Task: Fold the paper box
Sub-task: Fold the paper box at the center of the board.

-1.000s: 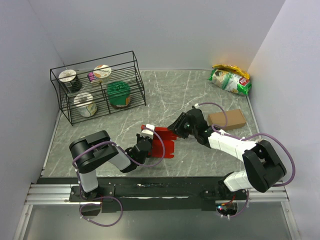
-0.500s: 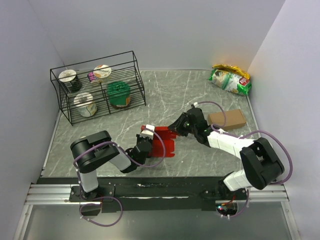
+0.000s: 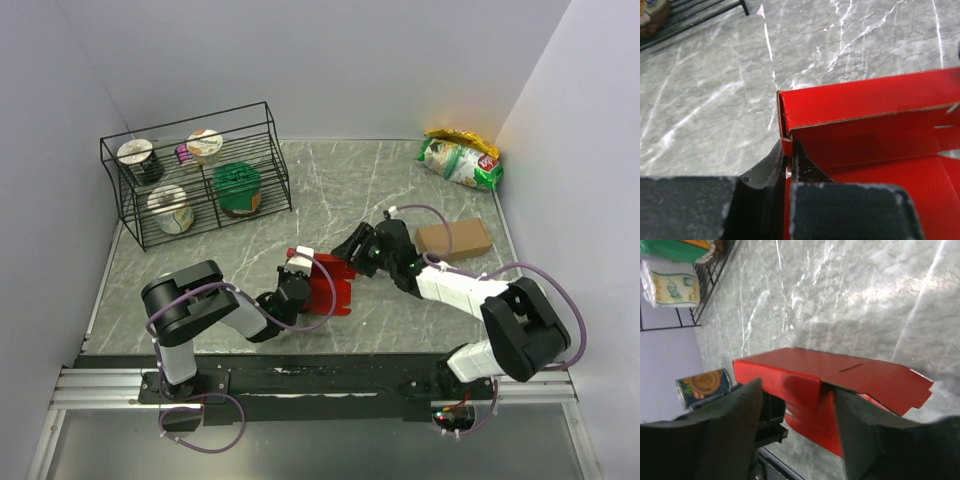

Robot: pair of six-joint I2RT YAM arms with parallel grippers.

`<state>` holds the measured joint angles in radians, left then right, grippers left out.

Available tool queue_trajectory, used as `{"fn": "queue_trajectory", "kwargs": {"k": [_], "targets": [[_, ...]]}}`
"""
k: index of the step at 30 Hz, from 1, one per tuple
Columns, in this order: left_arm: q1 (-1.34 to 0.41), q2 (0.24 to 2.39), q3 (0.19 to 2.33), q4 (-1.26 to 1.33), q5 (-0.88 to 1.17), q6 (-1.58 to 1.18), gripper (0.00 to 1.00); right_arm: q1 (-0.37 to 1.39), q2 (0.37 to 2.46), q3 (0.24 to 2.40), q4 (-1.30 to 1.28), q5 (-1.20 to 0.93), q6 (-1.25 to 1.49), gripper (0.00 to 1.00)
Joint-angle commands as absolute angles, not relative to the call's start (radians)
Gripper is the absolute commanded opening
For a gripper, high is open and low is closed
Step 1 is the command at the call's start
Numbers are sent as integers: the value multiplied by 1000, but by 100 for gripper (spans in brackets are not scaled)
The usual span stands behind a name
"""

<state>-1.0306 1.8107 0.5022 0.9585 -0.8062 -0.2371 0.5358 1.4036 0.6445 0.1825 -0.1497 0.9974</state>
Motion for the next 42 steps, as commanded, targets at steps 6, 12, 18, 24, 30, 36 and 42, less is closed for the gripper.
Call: {"fn": "queue_trajectory", "kwargs": {"k": [6, 12, 18, 24, 30, 36, 42], "targets": [[-927, 1740, 581, 605, -620, -436, 1, 537, 1131, 448, 215, -68, 897, 68], [-899, 1695, 606, 522, -548, -491, 1, 563, 965, 432, 72, -3, 831, 51], [-893, 1657, 658, 427, -425, -563, 1, 682, 1014, 538, -90, 136, 805, 46], [-879, 1620, 684, 368, -327, -586, 1, 693, 1120, 606, -144, 190, 808, 48], [-881, 1569, 654, 374, -333, -609, 1, 695, 1186, 652, -222, 238, 837, 48], [-881, 1569, 649, 376, -342, -606, 1, 693, 1187, 637, -235, 256, 859, 49], [-881, 1566, 650, 377, -344, -603, 1, 693, 1198, 643, -239, 265, 864, 50]]}}
